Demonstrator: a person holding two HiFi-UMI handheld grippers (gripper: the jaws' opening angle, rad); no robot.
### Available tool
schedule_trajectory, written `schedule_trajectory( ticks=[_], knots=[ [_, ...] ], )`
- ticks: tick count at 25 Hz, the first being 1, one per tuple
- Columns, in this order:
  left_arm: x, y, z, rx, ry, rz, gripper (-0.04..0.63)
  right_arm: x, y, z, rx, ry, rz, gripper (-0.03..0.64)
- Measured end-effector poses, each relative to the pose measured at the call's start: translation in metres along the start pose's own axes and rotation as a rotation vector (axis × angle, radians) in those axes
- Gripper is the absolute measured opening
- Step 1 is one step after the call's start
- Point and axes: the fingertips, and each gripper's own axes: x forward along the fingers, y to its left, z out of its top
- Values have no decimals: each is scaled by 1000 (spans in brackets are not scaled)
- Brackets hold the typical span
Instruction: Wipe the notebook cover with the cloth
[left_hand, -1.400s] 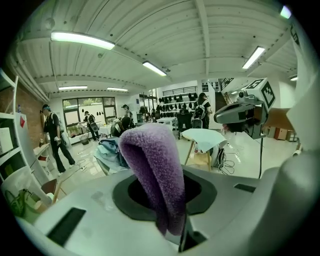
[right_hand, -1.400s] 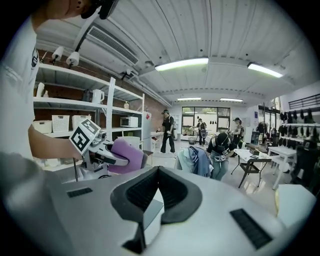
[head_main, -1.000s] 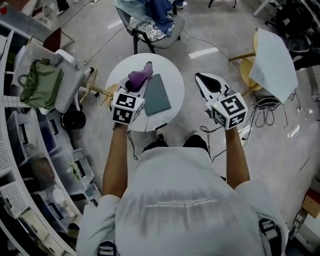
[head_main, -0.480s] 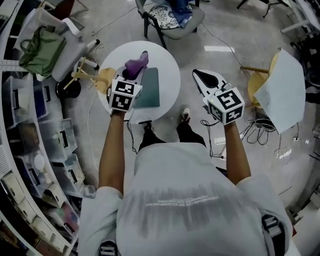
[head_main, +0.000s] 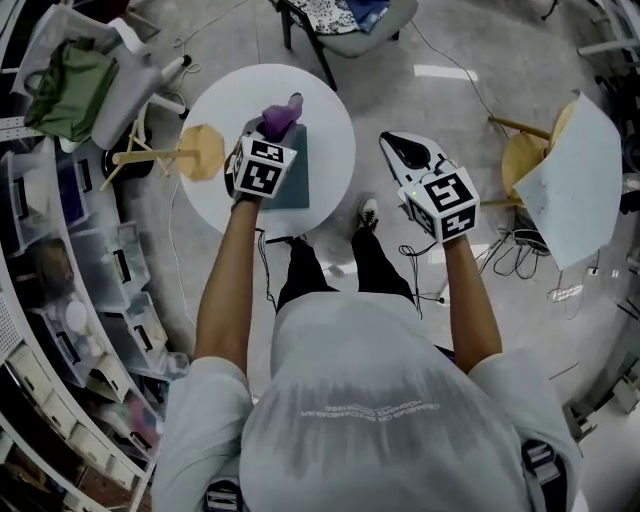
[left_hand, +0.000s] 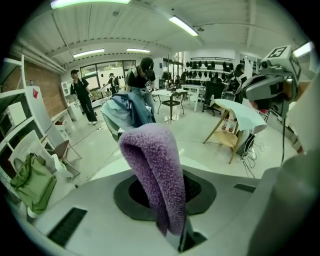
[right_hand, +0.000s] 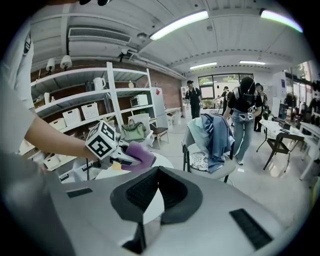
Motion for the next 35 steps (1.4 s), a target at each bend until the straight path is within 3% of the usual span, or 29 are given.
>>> schedule_trajectory(
  ticks=[5,10,16,22,35],
  knots=[
    [51,-5,-34,-24,103,-1,77,9,-2,-17,61,6,-8,2],
    [84,-19,-57,-128,143,-100,72,10,2,-30,107,8,-11,1],
    [92,-20,-60,-187,115,-102,69,8,7,-43,122,17,5,2],
    [88,-26,-60,-183,87,-78,71,7,19,-45,110,24,23,2],
    [72,-58,-85,-88,68,-10,72,-4,36,-48,92,34,15,2]
  ],
)
